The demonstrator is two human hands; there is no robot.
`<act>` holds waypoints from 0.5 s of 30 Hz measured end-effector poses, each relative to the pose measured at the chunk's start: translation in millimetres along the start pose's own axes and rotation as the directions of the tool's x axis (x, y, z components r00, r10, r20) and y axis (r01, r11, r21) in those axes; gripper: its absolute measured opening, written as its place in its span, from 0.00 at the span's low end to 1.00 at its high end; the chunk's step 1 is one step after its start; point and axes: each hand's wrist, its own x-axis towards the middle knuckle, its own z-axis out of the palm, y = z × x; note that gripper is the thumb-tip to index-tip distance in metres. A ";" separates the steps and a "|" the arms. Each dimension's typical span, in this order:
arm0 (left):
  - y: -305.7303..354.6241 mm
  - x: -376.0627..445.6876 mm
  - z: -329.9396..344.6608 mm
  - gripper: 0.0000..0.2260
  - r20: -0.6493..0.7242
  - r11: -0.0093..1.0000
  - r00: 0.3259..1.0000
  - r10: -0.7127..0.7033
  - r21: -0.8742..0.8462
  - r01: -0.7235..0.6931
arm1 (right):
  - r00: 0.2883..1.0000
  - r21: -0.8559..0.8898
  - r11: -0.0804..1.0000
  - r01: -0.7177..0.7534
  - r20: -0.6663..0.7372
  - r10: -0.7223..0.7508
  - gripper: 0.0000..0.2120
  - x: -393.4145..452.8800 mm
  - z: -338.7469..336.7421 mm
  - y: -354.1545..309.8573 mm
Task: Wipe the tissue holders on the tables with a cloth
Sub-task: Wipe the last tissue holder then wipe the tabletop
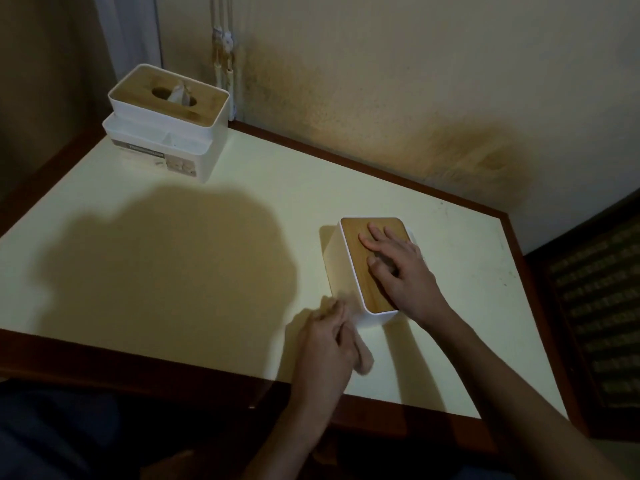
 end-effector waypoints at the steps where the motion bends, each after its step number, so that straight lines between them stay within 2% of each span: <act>1: -0.2 3.5 0.7 0.15 -0.014 1.000 1.000 -0.007 0.016 0.007 | 1.000 0.003 1.000 -0.001 0.000 0.001 0.19 -0.4 -0.5 -0.8; 7: 0.1 81.9 -6.2 0.10 -0.070 0.989 0.997 -0.011 0.146 0.021 | 1.000 0.007 1.000 -0.010 0.001 0.010 0.19 -1.4 -1.1 0.7; 9: 4.7 115.6 -13.0 0.07 -0.051 0.987 0.997 -0.064 0.144 0.071 | 1.000 -0.002 1.000 -0.011 0.007 0.011 0.20 -0.5 -1.8 -0.6; 12: 10.3 145.1 -21.3 0.11 0.045 0.978 0.991 -0.130 0.169 0.120 | 1.000 -0.009 1.000 -0.010 0.010 0.010 0.19 0.1 -2.3 -2.3; 15: 11.8 138.8 -22.3 0.12 0.044 0.981 0.995 -0.087 0.179 0.078 | 1.000 -0.016 1.000 -0.007 0.005 0.007 0.19 0.0 -4.4 -2.3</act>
